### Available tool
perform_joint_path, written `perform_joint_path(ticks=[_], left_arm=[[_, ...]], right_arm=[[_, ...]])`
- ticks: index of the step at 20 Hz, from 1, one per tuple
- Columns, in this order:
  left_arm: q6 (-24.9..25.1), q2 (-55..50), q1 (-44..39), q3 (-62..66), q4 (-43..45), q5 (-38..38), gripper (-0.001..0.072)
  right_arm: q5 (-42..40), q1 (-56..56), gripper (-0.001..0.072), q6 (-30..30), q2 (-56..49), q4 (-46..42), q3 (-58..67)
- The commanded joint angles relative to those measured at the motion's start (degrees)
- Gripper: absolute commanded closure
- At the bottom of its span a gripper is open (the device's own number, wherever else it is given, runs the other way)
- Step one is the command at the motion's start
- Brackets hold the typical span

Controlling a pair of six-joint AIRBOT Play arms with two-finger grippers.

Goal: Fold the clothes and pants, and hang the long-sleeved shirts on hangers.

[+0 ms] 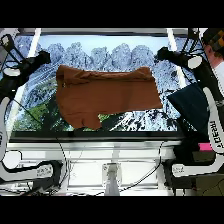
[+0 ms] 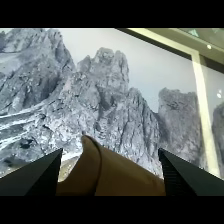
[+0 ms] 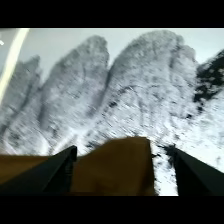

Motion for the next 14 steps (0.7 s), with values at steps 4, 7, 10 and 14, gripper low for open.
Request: perform_joint_path(ticks=[4,7,10,14], left_arm=[[-7.5,5.55,10.05,0.0,15.98,-38.32,0.0013],[-11.17,5.7,13.62,-3.65,21.66,-48.35,0.0112],[-9.68,7.52,13.55,-13.68,17.53,-48.3,0.0112],[-2.12,8.76,12.0,-24.81,16.31,-48.3,0.0112]], right_arm=[[17.35,-9.05,0.0215,-0.11,2.67,-10.75,0.04],[21.66,-12.44,0.0216,-0.11,2.6,-10.73,0.04],[23.28,-13.53,0.0228,-0.13,2.6,-10.78,0.04],[23.91,-13.51,0.023,-0.13,2.6,-10.67,0.04]])
